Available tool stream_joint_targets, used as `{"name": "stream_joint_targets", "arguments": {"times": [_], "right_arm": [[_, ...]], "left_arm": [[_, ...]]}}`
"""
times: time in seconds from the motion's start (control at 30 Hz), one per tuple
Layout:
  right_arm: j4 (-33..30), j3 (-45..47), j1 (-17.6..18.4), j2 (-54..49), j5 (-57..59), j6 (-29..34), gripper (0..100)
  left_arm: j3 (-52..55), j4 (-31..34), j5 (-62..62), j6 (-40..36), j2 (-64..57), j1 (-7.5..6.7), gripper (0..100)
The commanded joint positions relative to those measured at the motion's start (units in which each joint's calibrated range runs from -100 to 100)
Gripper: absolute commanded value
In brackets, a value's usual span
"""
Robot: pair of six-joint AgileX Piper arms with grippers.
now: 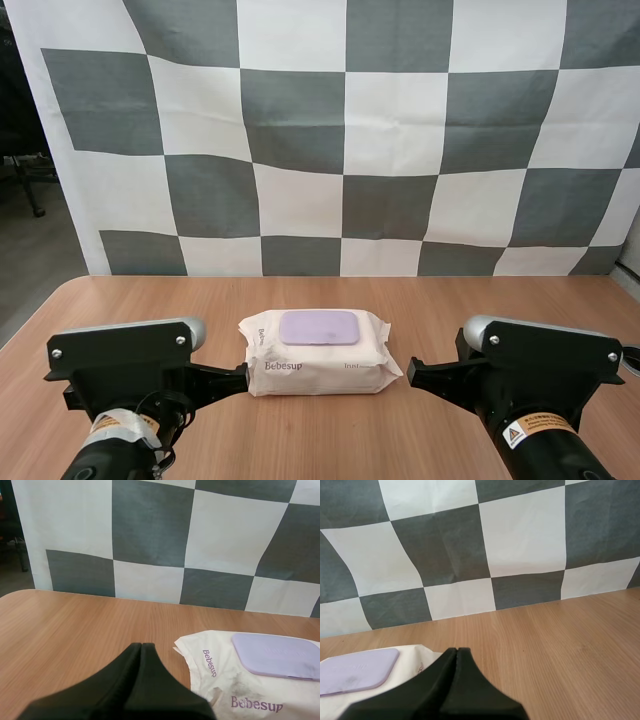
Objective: Open the wet wipes lid
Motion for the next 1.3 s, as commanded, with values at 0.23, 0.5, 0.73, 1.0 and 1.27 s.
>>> {"name": "stream_joint_targets", "arguments": {"times": [0.23, 0.5, 0.73, 1.0, 1.27], "right_arm": [[0.07, 0.00, -0.01, 0.00, -0.03, 0.07, 0], [-0.05, 0.00, -0.01, 0.00, -2.90, 0.07, 0], [-23.41, 0.00, -0.01, 0.00, -36.04, -0.13, 0], [-26.97, 0.00, -0.01, 0.00, -91.49, -3.41, 0], [-18.35, -20.98, -0.01, 1.67, -73.72, -10.41, 0]], "left_arm": [[0.00, 0.01, -0.01, 0.03, 0.00, 0.01, 0], [0.00, -1.84, -5.05, 0.03, 0.00, 0.03, 0], [0.00, -1.84, -51.18, 0.03, 0.00, 0.03, 0], [-1.43, 7.65, -120.75, -0.70, 0.00, 0.03, 0], [-22.75, 19.12, -91.96, -1.16, 2.11, 0.03, 0]]}}
